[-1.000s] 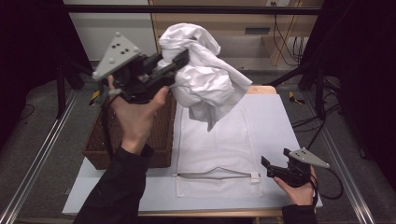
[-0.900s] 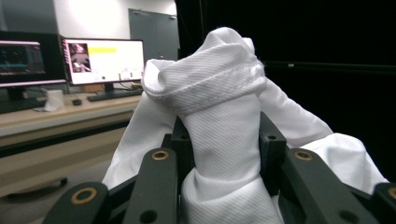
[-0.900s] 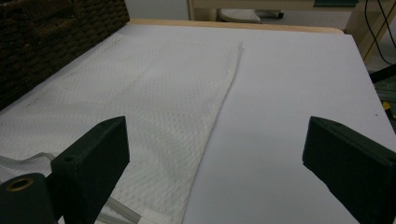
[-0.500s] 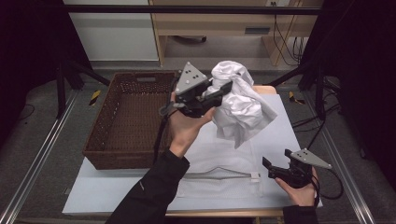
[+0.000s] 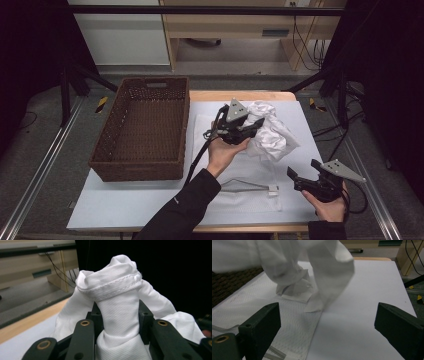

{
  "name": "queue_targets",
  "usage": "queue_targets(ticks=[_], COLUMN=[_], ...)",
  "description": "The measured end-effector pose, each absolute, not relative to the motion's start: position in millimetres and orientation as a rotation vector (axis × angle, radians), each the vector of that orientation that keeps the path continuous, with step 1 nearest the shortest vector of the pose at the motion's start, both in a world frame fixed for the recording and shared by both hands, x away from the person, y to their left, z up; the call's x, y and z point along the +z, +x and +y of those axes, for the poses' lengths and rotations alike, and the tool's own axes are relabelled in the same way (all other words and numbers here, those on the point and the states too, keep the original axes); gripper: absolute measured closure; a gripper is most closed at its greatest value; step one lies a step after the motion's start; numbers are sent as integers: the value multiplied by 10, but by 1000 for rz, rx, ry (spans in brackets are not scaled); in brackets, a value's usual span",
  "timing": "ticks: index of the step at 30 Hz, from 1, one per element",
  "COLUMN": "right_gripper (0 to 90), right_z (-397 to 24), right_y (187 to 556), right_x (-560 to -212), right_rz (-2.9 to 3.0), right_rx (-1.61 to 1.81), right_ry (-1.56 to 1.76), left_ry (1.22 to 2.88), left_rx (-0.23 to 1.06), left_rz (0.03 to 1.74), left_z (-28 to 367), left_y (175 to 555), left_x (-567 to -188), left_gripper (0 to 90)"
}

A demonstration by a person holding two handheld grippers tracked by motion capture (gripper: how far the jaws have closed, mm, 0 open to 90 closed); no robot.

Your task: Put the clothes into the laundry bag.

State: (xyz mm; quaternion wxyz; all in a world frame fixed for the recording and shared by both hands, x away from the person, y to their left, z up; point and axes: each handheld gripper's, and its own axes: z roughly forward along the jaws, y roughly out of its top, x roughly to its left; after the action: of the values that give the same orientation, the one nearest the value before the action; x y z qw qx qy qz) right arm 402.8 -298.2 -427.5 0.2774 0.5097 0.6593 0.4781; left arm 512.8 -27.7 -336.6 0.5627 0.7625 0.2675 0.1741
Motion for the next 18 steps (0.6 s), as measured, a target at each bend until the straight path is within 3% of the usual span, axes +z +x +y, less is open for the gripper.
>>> queue_targets(ticks=[18], right_gripper=[96], right_z=[-2914], right_y=[4061], right_x=[-4333], right_rz=[1807], right_rx=[1273], right_ry=[1352], left_ry=[2052], left_rx=[292], left_rz=[645], left_z=[-644], left_y=[5208], left_x=[-4482], left_gripper=[615])
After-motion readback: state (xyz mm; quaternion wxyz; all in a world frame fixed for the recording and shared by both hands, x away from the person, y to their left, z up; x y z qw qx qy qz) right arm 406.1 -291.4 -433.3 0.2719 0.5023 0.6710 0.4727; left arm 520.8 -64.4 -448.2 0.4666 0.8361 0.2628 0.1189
